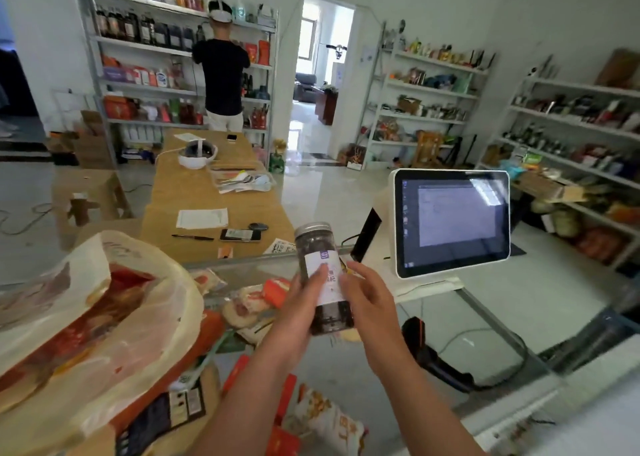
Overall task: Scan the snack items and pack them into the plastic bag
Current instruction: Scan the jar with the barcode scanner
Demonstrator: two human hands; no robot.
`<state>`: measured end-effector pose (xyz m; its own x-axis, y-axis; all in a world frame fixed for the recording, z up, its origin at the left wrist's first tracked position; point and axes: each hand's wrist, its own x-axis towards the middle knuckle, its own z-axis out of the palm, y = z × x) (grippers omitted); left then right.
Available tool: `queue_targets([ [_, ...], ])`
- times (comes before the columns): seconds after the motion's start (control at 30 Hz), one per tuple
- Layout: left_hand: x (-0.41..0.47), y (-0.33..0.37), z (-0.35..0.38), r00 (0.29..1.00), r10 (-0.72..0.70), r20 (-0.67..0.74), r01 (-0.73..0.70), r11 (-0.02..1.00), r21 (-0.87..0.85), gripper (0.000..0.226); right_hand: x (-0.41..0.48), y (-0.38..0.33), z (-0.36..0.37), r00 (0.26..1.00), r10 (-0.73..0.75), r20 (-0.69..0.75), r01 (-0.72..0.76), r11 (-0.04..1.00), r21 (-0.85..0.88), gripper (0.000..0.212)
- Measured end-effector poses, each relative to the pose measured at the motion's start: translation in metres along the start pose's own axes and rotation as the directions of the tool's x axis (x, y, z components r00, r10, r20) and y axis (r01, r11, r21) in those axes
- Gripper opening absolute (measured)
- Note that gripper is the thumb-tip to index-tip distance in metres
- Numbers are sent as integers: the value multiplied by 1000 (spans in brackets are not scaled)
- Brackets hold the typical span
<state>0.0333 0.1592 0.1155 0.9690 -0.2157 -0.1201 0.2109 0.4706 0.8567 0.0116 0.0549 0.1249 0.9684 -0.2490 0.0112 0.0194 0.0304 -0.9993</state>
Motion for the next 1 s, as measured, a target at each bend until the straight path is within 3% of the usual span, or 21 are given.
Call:
queue_targets([
  [0.1,9,0,8,998,-65,7,65,998,0,45,-11,17,-12,999,11,40,-8,997,-76,52],
  [0.17,17,-3,13,1000,-25,8,24,999,20,36,-10,21,-20,999,-23,39,26,996,-80,64],
  [0.3,26,-14,31,997,79,13,-80,992,100,27,5,22,-49,995,-6,98,-16,976,219,54],
  [0.4,35,-27,46,998,48,39,-53,991,121,50,20,21,-76,944,75,321,-226,857,464,66],
  [0.5,41,-43,62,995,-81,55,78,995,55,62,32,27,-99,863,136,487,-368,829,422,57],
  [0.6,52,-65,73,995,-45,-87,48,998,37,54,45,41,-120,869,232,436,-400,850,343,47],
  [0.67,58,-80,76,976,6,-219,8,998,66,47,50,56,-137,918,309,247,-370,892,261,24],
  [0.73,63,-92,78,939,23,-344,4,997,76,40,56,76,-162,974,224,16,-223,973,-64,8],
  [0.8,67,-99,80,918,-1,-396,11,1000,22,36,63,102,-188,998,60,-34,-69,895,-440,25],
  [0.83,69,-102,82,921,-26,-388,12,999,-37,35,66,114,-200,998,50,-37,-62,836,-545,46],
  [0.9,72,-106,86,933,-91,-347,36,986,-164,41,72,133,-217,988,153,-25,-131,741,-658,91],
  [1.0,80,-115,90,933,-121,-339,42,972,-231,40,73,150,-224,964,252,80,-86,584,-807,109],
])
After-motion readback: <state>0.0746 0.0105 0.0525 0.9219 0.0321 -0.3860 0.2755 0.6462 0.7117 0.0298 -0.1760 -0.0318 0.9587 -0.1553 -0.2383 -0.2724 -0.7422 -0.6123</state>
